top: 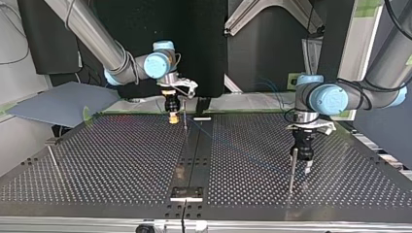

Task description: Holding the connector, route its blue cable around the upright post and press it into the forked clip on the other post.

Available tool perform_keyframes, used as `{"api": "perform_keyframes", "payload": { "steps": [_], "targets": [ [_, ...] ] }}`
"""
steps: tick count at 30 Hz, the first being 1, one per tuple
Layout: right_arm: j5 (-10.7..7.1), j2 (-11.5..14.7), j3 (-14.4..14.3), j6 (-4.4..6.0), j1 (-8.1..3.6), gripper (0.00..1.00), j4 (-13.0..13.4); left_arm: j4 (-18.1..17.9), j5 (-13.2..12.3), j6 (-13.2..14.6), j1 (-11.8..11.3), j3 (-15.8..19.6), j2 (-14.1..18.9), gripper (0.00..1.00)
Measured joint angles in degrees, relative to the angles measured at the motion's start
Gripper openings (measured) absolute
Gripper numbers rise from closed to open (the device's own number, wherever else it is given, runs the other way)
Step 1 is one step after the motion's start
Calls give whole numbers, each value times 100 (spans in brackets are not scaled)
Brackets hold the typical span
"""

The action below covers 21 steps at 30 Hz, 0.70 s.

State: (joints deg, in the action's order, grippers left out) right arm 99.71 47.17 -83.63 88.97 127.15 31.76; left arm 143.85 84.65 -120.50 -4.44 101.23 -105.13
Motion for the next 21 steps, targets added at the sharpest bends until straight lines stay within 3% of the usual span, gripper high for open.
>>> {"api": "perform_keyframes", "payload": {
  "steps": [5,13,21],
  "targets": [
    [146,0,-272,41,-107,0,178,1,3,0,0,0,0,98],
    [416,-7,-709,230,-380,0,599,3,4,0,3,0,1,98],
    [443,-40,-1159,375,-572,0,1020,3,5,0,4,0,3,98]
  ]
}}
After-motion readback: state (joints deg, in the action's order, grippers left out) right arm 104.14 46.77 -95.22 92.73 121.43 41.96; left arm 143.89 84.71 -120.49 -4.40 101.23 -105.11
